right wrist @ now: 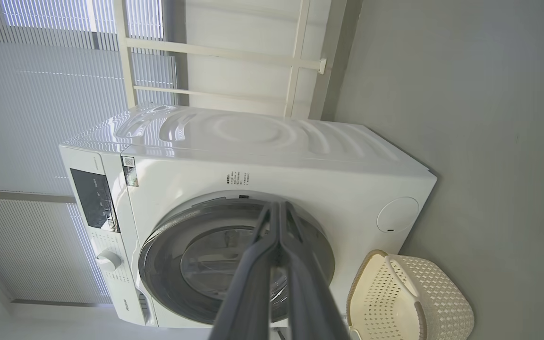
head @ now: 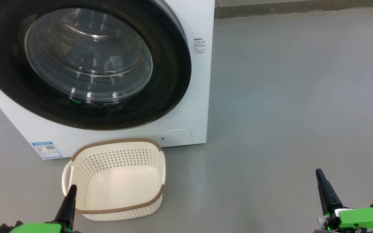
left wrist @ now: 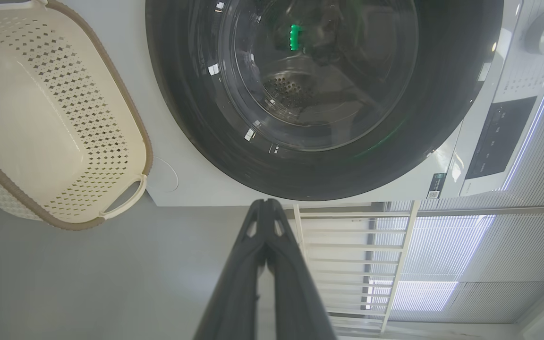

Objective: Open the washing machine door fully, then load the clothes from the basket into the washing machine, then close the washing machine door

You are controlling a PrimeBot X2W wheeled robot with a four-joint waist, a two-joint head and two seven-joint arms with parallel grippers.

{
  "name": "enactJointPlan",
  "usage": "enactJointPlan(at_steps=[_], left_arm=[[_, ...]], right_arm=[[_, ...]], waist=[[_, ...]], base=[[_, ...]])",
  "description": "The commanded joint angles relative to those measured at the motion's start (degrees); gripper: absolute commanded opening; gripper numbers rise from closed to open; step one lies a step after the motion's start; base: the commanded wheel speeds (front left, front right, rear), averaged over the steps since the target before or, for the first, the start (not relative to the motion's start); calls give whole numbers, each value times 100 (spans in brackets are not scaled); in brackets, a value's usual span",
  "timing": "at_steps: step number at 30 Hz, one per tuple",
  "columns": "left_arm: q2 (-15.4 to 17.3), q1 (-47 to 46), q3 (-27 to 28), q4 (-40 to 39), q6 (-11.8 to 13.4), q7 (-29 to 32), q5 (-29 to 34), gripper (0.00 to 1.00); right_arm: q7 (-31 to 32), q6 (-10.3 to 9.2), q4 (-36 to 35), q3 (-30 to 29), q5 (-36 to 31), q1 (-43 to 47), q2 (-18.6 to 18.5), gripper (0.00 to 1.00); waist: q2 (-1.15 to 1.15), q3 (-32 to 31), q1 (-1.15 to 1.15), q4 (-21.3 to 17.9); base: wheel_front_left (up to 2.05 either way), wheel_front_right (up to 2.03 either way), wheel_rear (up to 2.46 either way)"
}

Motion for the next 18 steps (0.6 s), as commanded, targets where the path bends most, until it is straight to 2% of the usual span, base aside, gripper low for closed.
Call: enactJointPlan(at_steps=[1,8,18], left_arm=[[80,-280,213,-96,-15,57,-144,0],[52,-356,272,-55,-16,179,-533,0],[43,-358,286,-54,-16,192,-531,0]], right_arm=[[55,-6,-124,91,176,-281,-69,0],[177,-8,-92,70,588,-337,-70,0],[189,-8,-91,58,588,-339,-62,0]], waist=[[0,0,0,-2],[0,-1,0,-17],[0,-1,0,-18]], base=[[0,0,0],[0,0,0],[0,0,0]])
